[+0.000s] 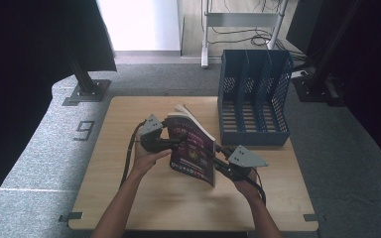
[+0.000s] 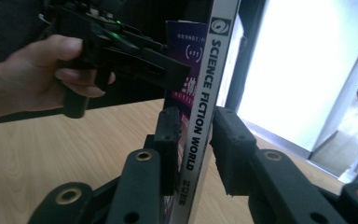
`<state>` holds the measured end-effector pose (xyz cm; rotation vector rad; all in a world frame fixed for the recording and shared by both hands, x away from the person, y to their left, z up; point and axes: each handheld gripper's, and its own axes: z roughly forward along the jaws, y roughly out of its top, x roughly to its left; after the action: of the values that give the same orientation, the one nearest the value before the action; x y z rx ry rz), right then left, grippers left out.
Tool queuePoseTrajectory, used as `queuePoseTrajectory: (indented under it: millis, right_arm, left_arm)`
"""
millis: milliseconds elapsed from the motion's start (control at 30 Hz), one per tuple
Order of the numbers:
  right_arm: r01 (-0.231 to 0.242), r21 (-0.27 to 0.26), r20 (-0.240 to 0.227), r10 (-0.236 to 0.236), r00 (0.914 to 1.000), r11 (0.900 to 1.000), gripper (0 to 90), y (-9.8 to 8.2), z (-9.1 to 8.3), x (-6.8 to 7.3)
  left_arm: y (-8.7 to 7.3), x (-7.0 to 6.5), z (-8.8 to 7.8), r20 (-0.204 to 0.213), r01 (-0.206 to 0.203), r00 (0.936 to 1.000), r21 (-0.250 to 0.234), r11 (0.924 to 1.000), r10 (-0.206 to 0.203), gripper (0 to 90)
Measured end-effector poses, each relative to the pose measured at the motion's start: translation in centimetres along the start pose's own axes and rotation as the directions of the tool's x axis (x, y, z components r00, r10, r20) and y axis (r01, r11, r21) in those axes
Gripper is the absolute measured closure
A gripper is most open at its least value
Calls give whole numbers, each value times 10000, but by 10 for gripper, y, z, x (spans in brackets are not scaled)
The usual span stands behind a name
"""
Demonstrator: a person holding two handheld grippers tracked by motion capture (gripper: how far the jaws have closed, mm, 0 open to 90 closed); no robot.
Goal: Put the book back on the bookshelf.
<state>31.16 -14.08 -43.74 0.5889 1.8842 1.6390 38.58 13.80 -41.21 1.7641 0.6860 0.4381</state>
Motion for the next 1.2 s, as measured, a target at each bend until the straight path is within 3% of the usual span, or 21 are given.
queuePoseTrajectory:
  millis: [233,433,633,833,1067,1200]
  right_arm:
    - [142,216,370,-150,9992,9997,775,2,2,0]
    - [260,118,119,-262,9996,9996,785,1,-2,2]
    - [326,19,-85,-326,9994,9995,785,1,-3,1]
    - [399,33,-173,-398,9991,9992,729,1,-2,1]
    - [209,279,15,-210,9998,9994,682,5,8,-1]
    - [408,501,279,-423,9987,9979,757,8,10,0]
  left_arm:
    - [-1,3,-1,-118,-31,9999,33,10000,32,183]
    - [1,5,-1,-104,-25,9999,-257,9997,22,172]
    - [1,5,0,163,55,9999,-350,9994,-50,176]
    - [2,5,-1,290,156,9995,-352,9993,-145,186]
    - [1,4,0,359,169,9992,-298,9994,-159,193]
    - [1,7,-1,224,188,9996,-274,9994,-182,190]
